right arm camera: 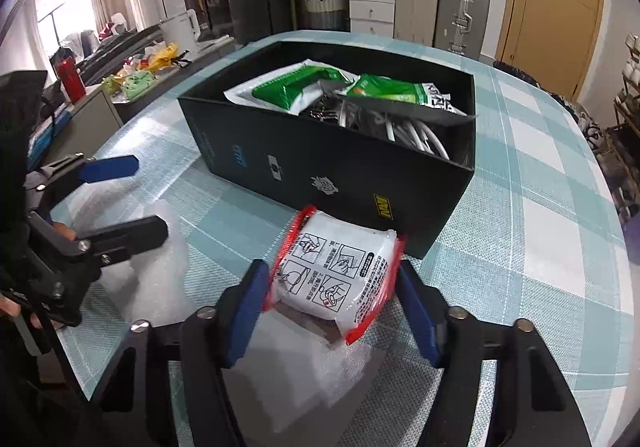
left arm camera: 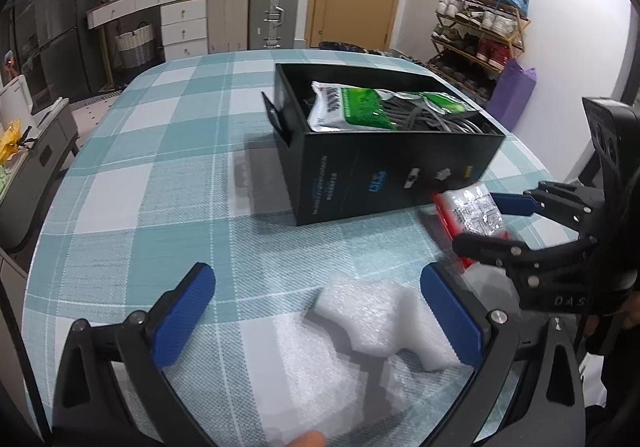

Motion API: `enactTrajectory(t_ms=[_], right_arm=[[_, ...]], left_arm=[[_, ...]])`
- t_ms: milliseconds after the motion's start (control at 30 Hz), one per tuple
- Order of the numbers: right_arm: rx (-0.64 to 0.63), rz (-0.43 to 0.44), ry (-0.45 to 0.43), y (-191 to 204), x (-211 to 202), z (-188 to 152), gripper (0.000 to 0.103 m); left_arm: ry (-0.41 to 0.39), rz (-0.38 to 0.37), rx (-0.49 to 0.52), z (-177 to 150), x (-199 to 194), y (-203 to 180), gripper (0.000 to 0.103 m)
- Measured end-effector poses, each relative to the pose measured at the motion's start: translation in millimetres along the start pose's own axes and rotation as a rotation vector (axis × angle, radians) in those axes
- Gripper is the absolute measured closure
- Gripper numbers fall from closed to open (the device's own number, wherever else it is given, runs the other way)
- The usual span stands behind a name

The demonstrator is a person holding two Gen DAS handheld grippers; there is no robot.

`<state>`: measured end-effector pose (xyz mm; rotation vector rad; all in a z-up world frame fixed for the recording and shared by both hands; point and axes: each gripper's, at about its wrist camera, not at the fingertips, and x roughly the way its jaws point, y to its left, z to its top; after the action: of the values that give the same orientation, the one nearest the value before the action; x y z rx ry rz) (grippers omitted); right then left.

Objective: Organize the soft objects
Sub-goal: 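Grasp the red-edged white packet with the right gripper while the left gripper grasps the white foam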

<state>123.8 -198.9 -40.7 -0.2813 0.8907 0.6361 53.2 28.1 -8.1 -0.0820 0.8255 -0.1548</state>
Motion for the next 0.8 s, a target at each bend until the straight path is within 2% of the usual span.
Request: enactTrajectory(t_ms=[33,100,200,533,667,800], right_arm=[[0.001,0.003,-0.007,-1.5,-1.9,0.2,0.047],[0.003,0.015,-0.015,-3.4,-6.0,-0.2,0.049],[0.006,0.022,-0.025,-6.9,-11.2,-1.2,0.050],[0.028,0.035,-0.060,-12.6,-28.8,-7.4,0.050],[0.032,0.032,-0.065,-15.1,-33.4,-10.8,0.050],[0.032,0.030,-0.065,-17.1,-36.3,-12.8,0.050]], left_arm=[[0.001,-0.014,0.001,-0.7,-0.7,-0.8,0.000],[0.010,-0.053,0.006,-2.2,-1.5,-3.9,0.000],[0.013,-0.067,0.018,-4.5,-3.6,-10.4,0.000],[0.032,-0.133,0.066,-11.5,-10.6,-27.5,0.000],[0.047,-0.116,0.113,-13.5,-9.3,-37.2,0.000],[0.051,-0.061,0.175,-14.6,-6.3,-47.5,0.000]])
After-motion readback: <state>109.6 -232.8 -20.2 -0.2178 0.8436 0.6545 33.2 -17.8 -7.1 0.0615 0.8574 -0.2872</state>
